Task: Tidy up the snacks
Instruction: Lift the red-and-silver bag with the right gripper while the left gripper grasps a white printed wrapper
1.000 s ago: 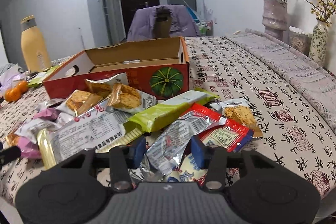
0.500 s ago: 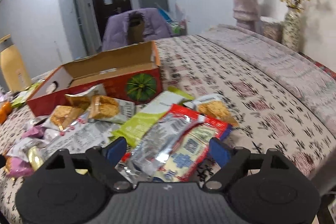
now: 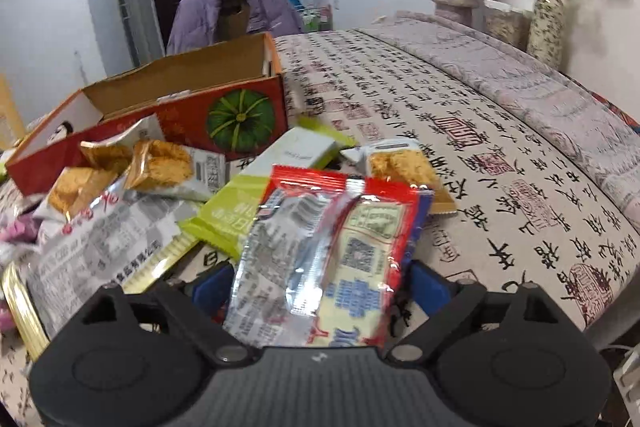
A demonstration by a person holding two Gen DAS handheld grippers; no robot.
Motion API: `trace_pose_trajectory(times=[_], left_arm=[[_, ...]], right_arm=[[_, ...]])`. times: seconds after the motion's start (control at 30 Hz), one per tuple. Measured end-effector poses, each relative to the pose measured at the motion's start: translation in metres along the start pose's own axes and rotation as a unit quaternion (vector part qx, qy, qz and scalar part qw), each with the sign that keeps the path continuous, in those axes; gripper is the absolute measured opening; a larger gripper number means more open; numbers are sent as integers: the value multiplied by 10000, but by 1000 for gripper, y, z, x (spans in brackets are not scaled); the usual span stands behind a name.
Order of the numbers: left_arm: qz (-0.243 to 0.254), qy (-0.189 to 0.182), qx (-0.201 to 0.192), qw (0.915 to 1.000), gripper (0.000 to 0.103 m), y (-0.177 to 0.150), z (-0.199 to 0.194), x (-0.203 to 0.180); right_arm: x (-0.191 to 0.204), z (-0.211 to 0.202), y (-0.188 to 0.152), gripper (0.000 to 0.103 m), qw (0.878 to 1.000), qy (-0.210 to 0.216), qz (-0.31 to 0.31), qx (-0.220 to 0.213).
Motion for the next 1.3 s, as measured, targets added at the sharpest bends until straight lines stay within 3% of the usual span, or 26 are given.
trace_pose_trajectory(times=[0.07,0.13,0.2,0.27,0.5,0.7,0.93,1.07,1.3], left_arm=[[106,-28,9,9999,101,2,3,-8],[188,-13,69,9998,93,3,9,-15],[214,3,194,9996,74,2,16,-19],[141,-3,359,9993,65,0,25,-20],[151,64,592,9981,63,-1,41,-22],[164,25,774,9969,45,-6,47,-24],[184,-31,710,9973,40,-7,43,-28],[145,-54,606,9980,40,-7,36,-28],[138,-154,31,9998,40,7,11,-32]], right_arm=[[1,-2,0,73,9999,90,-16,-95],[2,-6,1,66,9996,252,-32,-151],[1,-9,0,61,9992,344,-48,-211],[-1,-11,-1,58,9989,393,-50,-265],[-4,-17,-1,57,9972,590,-72,-445],[-5,-19,1,57,9958,678,-102,-609],[-8,-18,2,57,9950,758,-37,-657],[-7,-20,1,57,9942,813,-49,-703],[-1,-28,5,57,9914,911,-203,-920]])
Point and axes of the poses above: each gripper's, at about its wrist camera, not at the fingertips, and z roughly the way its jaws point, x to its left, y to its top, the point moved 8 cm from there along z, roughly the way its jaws point, and after that the axes turned 7 degrees about -z, right-handed, at the moved point
